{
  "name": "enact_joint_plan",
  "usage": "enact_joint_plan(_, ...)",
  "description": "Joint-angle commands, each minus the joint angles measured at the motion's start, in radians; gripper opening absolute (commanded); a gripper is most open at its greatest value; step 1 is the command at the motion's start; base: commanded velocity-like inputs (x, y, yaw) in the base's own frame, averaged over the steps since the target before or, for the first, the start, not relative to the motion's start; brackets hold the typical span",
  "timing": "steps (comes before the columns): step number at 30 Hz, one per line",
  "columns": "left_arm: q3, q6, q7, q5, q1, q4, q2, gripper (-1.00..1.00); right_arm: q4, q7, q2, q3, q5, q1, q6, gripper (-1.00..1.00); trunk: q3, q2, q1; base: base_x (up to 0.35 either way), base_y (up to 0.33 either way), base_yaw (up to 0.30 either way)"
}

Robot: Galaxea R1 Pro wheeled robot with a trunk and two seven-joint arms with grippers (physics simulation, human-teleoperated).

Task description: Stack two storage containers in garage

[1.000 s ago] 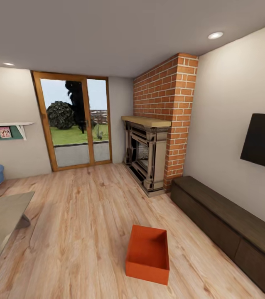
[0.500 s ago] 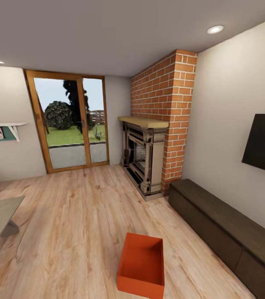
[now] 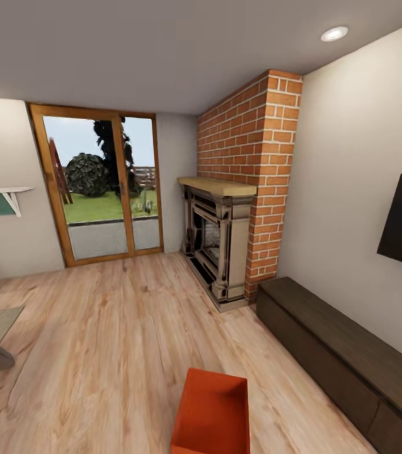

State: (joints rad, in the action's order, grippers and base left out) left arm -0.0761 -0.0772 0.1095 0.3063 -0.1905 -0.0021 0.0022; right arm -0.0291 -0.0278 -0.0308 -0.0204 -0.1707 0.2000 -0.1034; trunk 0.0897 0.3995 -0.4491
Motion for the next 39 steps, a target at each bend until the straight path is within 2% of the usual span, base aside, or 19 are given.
enact_joint_plan(1,-0.008,-0.003,0.002,0.008,0.000,0.001,0.000,1.00,-0.003,-0.003,-0.001,-0.003,-0.009,0.001,-0.005,1.00,0.000,0.001,-0.001,0.318,0.000,0.000)
enact_joint_plan(19,-0.008,-0.003,0.002,0.008,0.000,0.001,0.002,1.00,-0.003,-0.003,-0.001,-0.003,-0.009,0.001,-0.012,1.00,0.000,0.001,-0.001,0.310,0.000,0.000)
enact_joint_plan(34,-0.008,-0.004,0.002,0.008,0.000,0.001,0.002,1.00,-0.003,-0.003,0.000,-0.003,-0.008,0.001,-0.015,1.00,0.000,0.001,-0.001,0.023,0.000,-0.002)
enact_joint_plan(39,-0.008,-0.004,0.002,0.008,0.000,0.001,0.002,1.00,-0.003,-0.003,0.000,-0.004,-0.007,0.001,-0.008,1.00,0.000,0.001,-0.001,0.000,0.000,-0.164)
